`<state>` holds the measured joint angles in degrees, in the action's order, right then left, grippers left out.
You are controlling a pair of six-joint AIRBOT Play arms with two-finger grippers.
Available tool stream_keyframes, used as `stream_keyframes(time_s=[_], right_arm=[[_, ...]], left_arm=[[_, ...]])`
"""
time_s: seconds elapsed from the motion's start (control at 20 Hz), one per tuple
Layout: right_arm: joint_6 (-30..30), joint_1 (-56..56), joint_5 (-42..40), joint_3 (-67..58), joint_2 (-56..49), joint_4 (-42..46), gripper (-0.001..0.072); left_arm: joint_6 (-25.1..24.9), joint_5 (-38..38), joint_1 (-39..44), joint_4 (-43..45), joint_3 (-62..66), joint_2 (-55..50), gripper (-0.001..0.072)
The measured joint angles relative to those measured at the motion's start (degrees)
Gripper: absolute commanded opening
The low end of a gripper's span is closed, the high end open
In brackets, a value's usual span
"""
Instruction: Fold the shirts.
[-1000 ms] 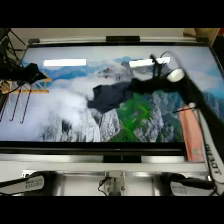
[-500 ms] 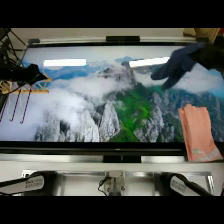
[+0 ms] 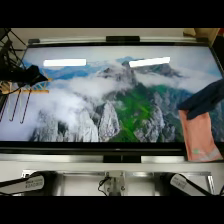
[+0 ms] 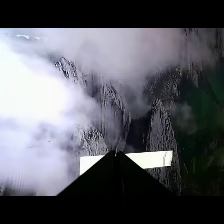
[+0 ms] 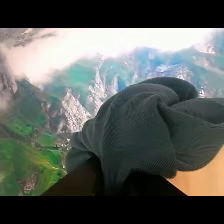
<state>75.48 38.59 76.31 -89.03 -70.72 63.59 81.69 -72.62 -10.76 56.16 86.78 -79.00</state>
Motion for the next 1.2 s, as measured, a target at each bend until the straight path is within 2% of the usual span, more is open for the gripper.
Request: stream_keyframes(time_s=[0.25,0.45,0.55,0.65,0.9,1.2], right_arm=[[2.9,0.9,-2.5,-0.1,-0.1,0.3,0.0073],[6.0,1.0,-10.7,-0.2,0.0,-6.4,0.0073],[8.1,1.0,-12.5,-0.2,0.0,-7.0,0.0073],[9.6,1.0,-8.7,0.0,0.0,-2.2,0.0073],[12.9,2.0,8.3,4.6,1.9,15.8,0.0073],[15.0,3.2,17.6,18.7,8.9,30.7,0.0074]], left_arm=[[-0.2,-0.1,0.0,0.0,0.0,0.0,0.0028],[-0.2,-0.1,0.0,0.0,0.0,0.0,0.0029],[-0.2,-0.1,0.0,0.0,0.0,0.0,0.0028],[-0.3,-0.1,0.0,0.0,0.0,0.0,0.0029],[-1.1,-0.1,0.0,0.3,0.0,0.0,0.0029],[-2.4,-0.1,0.0,0.4,0.0,0.0,0.0029]])
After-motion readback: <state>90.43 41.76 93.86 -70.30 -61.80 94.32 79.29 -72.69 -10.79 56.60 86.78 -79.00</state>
